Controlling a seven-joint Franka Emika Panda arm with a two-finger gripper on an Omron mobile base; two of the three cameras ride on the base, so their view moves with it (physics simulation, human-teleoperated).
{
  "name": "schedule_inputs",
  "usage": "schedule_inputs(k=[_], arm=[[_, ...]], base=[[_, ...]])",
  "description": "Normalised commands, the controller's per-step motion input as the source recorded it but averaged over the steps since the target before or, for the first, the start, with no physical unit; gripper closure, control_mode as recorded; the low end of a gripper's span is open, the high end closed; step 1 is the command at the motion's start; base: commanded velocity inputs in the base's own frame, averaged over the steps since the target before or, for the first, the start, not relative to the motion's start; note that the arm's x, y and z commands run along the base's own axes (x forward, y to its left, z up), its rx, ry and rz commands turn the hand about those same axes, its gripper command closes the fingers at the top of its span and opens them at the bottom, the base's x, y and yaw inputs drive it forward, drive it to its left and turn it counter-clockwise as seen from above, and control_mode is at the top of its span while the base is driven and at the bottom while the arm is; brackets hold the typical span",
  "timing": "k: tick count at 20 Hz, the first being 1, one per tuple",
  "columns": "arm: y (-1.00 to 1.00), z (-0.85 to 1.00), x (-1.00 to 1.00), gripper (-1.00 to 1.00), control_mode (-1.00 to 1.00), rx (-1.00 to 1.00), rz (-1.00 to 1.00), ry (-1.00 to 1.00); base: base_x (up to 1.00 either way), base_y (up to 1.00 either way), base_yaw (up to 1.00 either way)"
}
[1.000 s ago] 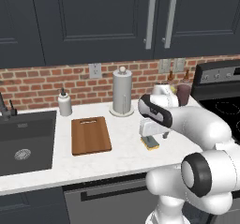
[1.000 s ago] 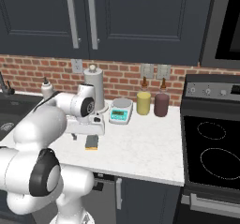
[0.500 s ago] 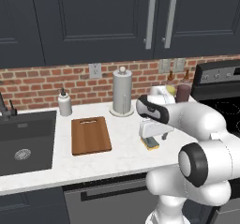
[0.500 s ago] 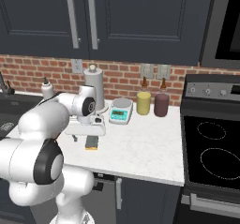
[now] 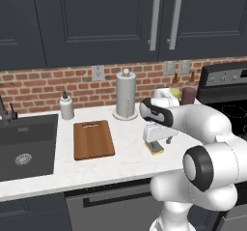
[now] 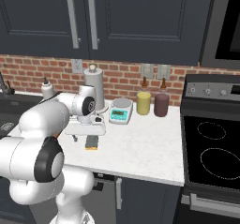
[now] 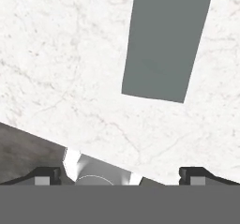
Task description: Pick up the sponge from the counter and clean the cutting board by briefly scrubbing or pressing down on the cutting board. Once finished, release the sponge.
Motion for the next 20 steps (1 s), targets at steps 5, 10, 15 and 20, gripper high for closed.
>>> schedule_inputs(k=[5,10,15,20], arm=[[0.0,0.0,0.11,-1.0,-1.0,0.0,0.02,0.0],[0.0,-0.15,0.19,-1.0,-1.0,0.0,0.01,0.0],[0.0,-0.23,0.2,-1.0,-1.0,0.0,0.01,0.0],[0.0,-0.05,0.15,-1.0,-1.0,0.0,0.01,0.0]], base=[[0.0,0.0,0.0],[0.0,0.0,0.0],[0.0,0.0,0.0],[0.0,0.0,0.0]])
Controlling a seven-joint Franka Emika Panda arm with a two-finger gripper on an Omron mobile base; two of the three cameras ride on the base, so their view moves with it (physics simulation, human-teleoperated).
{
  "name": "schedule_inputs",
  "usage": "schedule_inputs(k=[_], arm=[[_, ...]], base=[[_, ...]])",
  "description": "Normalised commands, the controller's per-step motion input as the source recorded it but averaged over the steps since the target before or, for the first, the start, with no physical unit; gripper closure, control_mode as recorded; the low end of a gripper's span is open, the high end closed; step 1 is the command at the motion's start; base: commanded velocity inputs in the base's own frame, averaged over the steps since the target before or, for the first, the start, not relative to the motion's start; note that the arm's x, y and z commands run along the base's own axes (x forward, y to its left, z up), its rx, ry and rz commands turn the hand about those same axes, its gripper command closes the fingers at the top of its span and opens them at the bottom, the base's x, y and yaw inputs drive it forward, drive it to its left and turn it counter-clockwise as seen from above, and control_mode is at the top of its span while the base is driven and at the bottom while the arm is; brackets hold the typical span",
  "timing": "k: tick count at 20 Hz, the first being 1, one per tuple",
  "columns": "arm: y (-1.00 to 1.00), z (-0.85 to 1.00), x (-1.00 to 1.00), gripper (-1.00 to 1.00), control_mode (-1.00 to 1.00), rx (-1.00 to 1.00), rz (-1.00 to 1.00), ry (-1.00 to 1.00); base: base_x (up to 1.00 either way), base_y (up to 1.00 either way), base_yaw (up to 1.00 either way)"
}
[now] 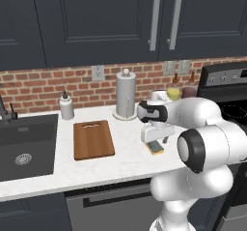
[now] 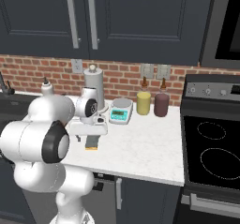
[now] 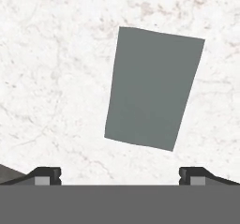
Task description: Pick up the sponge from the counter and clean the cutting board by briefly scrubbing or pressing down on the cutting board. Once finished, release the sponge.
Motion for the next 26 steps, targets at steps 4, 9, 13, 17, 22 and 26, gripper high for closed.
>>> schedule_inputs(k=[4,9,13,17,22,26], arm=[[0.0,-0.03,0.08,-1.0,-1.0,0.0,0.01,-0.01],[0.0,-0.16,0.06,-1.0,-1.0,0.0,0.01,0.0],[0.0,-0.19,0.06,-1.0,-1.0,0.0,0.01,-0.01],[0.0,-0.14,0.1,-1.0,-1.0,0.0,0.01,-0.02],[0.0,-0.08,0.16,-1.0,-1.0,0.0,0.02,-0.03],[0.0,-0.11,0.11,-1.0,-1.0,0.0,0.01,-0.02]], base=[[0.0,0.0,0.0],[0.0,0.0,0.0],[0.0,0.0,0.0],[0.0,0.0,0.0],[0.0,0.0,0.0],[0.0,0.0,0.0]])
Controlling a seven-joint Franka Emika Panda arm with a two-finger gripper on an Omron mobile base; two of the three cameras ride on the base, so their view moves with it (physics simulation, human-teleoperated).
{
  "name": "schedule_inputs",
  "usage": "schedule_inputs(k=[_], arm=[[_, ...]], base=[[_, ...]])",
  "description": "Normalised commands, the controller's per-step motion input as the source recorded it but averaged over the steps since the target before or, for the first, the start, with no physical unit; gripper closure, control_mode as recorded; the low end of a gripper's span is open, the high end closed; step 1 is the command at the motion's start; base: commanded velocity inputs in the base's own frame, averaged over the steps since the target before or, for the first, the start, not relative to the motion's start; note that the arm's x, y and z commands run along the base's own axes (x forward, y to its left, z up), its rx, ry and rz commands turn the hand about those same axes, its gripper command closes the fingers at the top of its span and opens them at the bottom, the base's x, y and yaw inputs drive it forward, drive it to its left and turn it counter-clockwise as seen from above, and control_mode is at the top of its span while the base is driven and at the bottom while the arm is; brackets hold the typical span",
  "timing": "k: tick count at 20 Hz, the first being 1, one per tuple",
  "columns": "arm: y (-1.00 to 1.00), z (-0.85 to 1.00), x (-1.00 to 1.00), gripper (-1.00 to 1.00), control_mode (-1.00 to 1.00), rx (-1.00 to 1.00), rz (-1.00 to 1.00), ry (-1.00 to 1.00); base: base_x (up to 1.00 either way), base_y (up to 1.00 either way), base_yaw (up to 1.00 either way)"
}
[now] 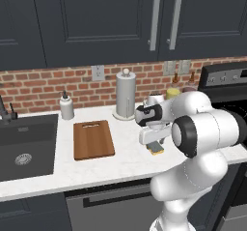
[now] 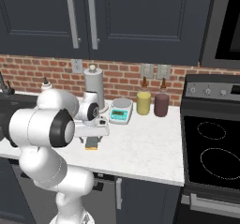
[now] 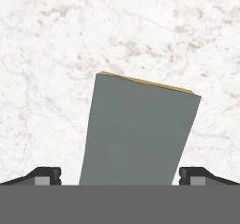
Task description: Pick up the sponge from the counter and clean the cutting board by briefly scrubbing or pressing down on the cutting board. Once finished, release the sponge.
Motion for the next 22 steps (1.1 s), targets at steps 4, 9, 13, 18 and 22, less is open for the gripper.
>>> schedule_inputs(k=[4,9,13,18,22], arm=[[0.0,-0.14,0.04,-1.0,-1.0,0.0,0.01,0.0],[0.0,-0.12,0.01,-1.0,-1.0,0.0,0.01,0.0],[0.0,-0.05,0.08,-1.0,-1.0,0.0,0.0,0.0],[0.0,-0.04,0.11,-1.0,-1.0,0.0,0.0,-0.02],[0.0,-0.13,0.09,-1.0,-1.0,0.0,0.0,0.0]], base=[[0.0,0.0,0.0],[0.0,0.0,0.0],[0.0,0.0,0.0],[0.0,0.0,0.0],[0.0,0.0,0.0]])
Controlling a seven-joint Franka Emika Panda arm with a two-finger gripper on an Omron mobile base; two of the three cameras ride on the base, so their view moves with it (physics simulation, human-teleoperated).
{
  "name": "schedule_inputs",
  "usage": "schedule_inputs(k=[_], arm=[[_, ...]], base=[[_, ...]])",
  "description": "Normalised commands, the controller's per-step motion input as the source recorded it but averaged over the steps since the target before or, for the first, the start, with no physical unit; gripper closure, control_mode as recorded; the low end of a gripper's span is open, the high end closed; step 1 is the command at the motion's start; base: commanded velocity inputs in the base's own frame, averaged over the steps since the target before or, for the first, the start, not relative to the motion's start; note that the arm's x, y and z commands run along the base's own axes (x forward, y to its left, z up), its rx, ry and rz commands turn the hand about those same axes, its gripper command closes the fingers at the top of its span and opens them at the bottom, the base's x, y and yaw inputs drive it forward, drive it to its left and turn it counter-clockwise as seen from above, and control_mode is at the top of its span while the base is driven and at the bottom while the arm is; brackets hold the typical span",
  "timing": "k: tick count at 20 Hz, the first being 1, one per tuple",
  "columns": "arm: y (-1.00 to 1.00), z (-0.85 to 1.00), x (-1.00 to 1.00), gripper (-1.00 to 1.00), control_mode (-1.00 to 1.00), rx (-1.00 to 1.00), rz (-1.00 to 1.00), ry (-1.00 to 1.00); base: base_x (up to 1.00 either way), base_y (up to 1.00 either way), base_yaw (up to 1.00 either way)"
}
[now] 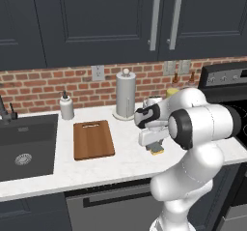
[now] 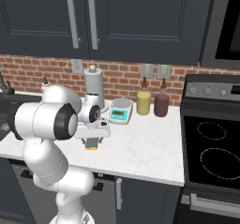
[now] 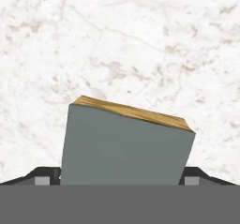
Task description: Pick up the sponge from the counter and clean the cutting board by briefly scrubbing or pressing down on the cutting board. Once finished, release the sponge.
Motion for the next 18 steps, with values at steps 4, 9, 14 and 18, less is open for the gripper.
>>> schedule_inputs(k=[4,9,14,18], arm=[[0.0,-0.24,0.0,-1.0,-1.0,0.0,0.0,0.0],[0.0,-0.26,0.0,-1.0,-1.0,0.0,0.0,-0.01],[0.0,-0.39,0.0,1.0,-1.0,0.0,0.0,-0.01],[0.02,-0.14,-0.01,1.0,-1.0,0.0,0.0,-0.04]], base=[[0.0,0.0,0.0],[0.0,0.0,0.0],[0.0,0.0,0.0],[0.0,0.0,0.0]])
